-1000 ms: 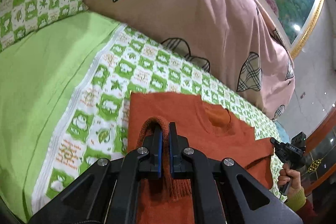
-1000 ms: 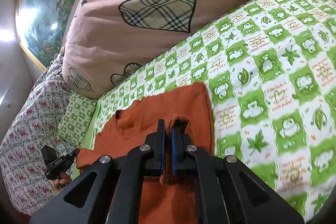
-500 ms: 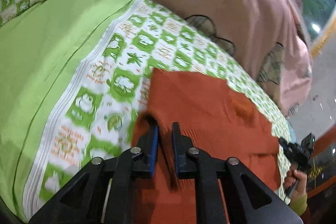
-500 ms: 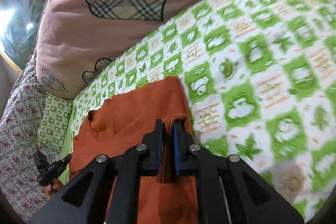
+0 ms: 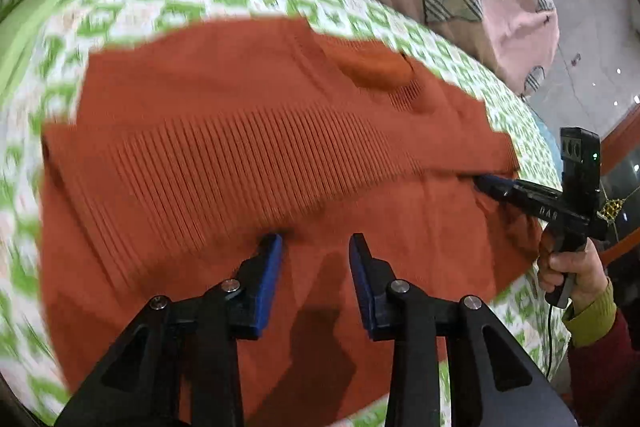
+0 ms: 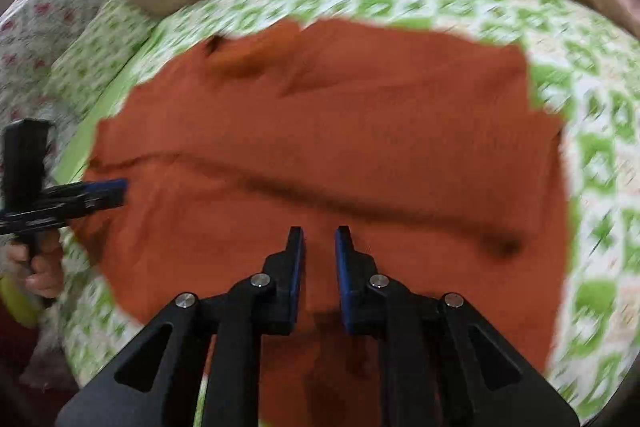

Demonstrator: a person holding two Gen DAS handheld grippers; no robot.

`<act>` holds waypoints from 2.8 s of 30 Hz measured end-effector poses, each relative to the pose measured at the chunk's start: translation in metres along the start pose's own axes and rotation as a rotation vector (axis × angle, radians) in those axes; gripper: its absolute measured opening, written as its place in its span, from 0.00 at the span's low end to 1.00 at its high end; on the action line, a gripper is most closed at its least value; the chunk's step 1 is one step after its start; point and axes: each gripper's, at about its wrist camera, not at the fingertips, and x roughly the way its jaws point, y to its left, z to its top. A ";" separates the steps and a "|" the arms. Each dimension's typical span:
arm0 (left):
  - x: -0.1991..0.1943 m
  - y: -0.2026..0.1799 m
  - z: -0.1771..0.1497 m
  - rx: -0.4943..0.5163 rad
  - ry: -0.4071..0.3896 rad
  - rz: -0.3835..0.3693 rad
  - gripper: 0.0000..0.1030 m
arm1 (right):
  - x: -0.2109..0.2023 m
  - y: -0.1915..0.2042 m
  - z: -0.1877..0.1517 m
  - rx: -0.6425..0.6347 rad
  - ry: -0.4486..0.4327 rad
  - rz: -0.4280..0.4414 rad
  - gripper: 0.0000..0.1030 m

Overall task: Fold small clothes
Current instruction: 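Release the left gripper and smooth the folded sweater into a strip, then grasp the sweater strip's end with the right gripper and lift it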

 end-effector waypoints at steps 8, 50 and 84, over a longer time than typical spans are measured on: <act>-0.025 0.066 0.080 -0.173 -0.154 0.152 0.51 | -0.034 -0.085 0.052 0.303 -0.241 -0.082 0.17; -0.065 0.061 -0.117 -0.593 -0.307 0.029 0.70 | -0.094 0.025 -0.143 0.412 -0.257 0.087 0.42; 0.009 -0.131 -0.064 0.072 -0.198 0.155 0.10 | 0.032 0.069 0.039 0.197 0.022 0.409 0.67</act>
